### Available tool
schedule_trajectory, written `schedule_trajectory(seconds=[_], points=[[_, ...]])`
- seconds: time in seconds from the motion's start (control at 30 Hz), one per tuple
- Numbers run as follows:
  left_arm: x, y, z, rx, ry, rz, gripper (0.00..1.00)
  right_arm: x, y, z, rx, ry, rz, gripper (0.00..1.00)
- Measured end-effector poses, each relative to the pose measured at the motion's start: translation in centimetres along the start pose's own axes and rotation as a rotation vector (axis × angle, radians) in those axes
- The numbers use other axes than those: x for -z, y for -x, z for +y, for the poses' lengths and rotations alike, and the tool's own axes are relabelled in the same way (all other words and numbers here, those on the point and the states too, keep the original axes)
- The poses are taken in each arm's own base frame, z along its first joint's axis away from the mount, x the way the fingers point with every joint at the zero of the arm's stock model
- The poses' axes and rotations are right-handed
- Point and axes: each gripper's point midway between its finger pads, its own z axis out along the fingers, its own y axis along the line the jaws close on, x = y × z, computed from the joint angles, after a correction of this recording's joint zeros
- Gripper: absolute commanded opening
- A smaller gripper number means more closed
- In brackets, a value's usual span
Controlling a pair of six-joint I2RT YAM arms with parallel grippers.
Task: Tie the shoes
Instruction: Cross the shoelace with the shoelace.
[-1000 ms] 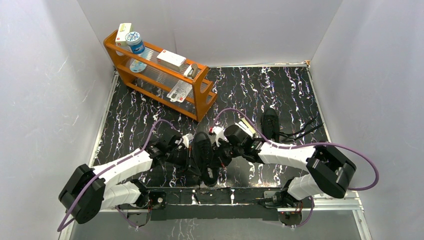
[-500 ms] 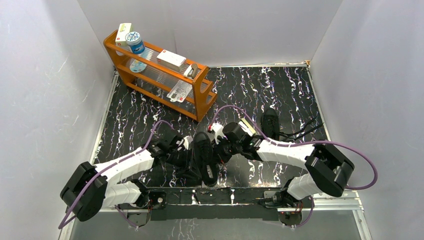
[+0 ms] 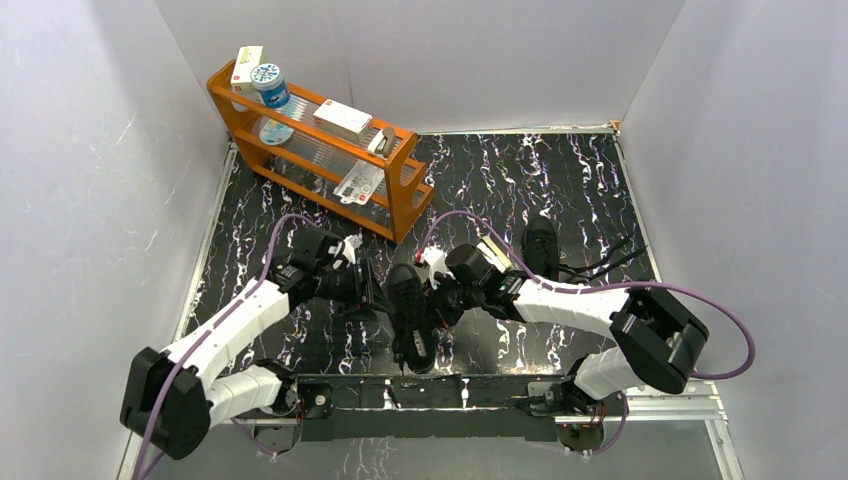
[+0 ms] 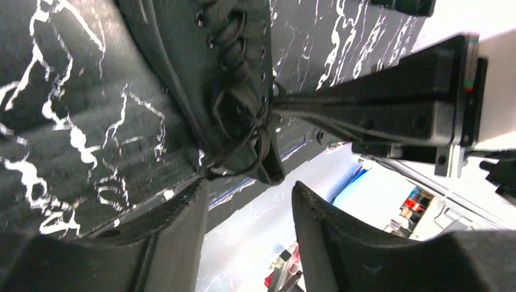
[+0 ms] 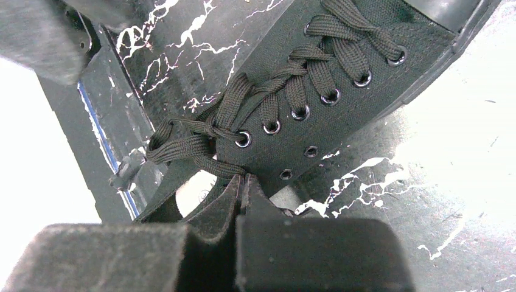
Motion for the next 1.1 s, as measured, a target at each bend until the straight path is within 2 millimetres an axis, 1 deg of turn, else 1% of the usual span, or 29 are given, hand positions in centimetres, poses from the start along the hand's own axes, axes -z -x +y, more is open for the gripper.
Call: schedule_trajectory(seconds=[0.07, 0.17, 0.2, 0.23, 0.33, 0.4, 0.57, 0.77, 0.93, 1.0, 1.03, 1.1], points=[[-0.6, 1.1, -0.1, 0.024, -0.028, -0.003, 0.37, 0.0, 0.0, 0.0, 0.002, 0.001, 0.000, 0.00], [-2.3, 1.8, -0.2, 0.036, -0.056, 0.035, 0.24, 0.0, 0.0, 0.0, 0.002, 0.002, 0.000, 0.00], [-2.9, 1.9, 0.0, 0.040, -0.056, 0.051, 0.23, 0.0, 0.0, 0.0, 0.002, 0.002, 0.000, 0.00], [-3.5, 2.0, 0.3, 0.041, -0.051, 0.067, 0.22, 0.0, 0.0, 0.0, 0.003, 0.002, -0.001, 0.00], [-4.5, 1.9, 1.2, 0.041, -0.032, 0.105, 0.21, 0.0, 0.0, 0.0, 0.003, 0.002, -0.001, 0.00], [-4.8, 1.7, 1.6, 0.036, -0.026, 0.121, 0.21, 0.0, 0.0, 0.0, 0.004, 0.002, -0.001, 0.00], [-4.9, 1.5, 1.6, 0.021, -0.034, 0.135, 0.23, 0.0, 0.1, 0.0, 0.003, 0.003, -0.001, 0.00], [-6.3, 0.7, 2.4, 0.031, -0.001, 0.186, 0.23, 0.0, 0.1, 0.1, 0.004, 0.005, -0.002, 0.00], [-6.8, 1.4, 2.0, 0.015, -0.024, 0.162, 0.13, 0.0, 0.1, 0.1, 0.005, 0.007, -0.001, 0.00], [-7.0, 1.7, 2.0, 0.007, -0.028, 0.153, 0.03, 0.1, 0.2, 0.1, 0.008, 0.007, -0.002, 0.00], [-7.0, 1.8, 2.0, 0.003, -0.029, 0.149, 0.00, 0.1, 0.3, 0.1, 0.012, 0.006, -0.001, 0.00], [-7.1, 1.9, 2.0, -0.005, -0.025, 0.141, 0.00, 0.3, 0.7, 0.2, 0.026, 0.003, 0.002, 0.00]])
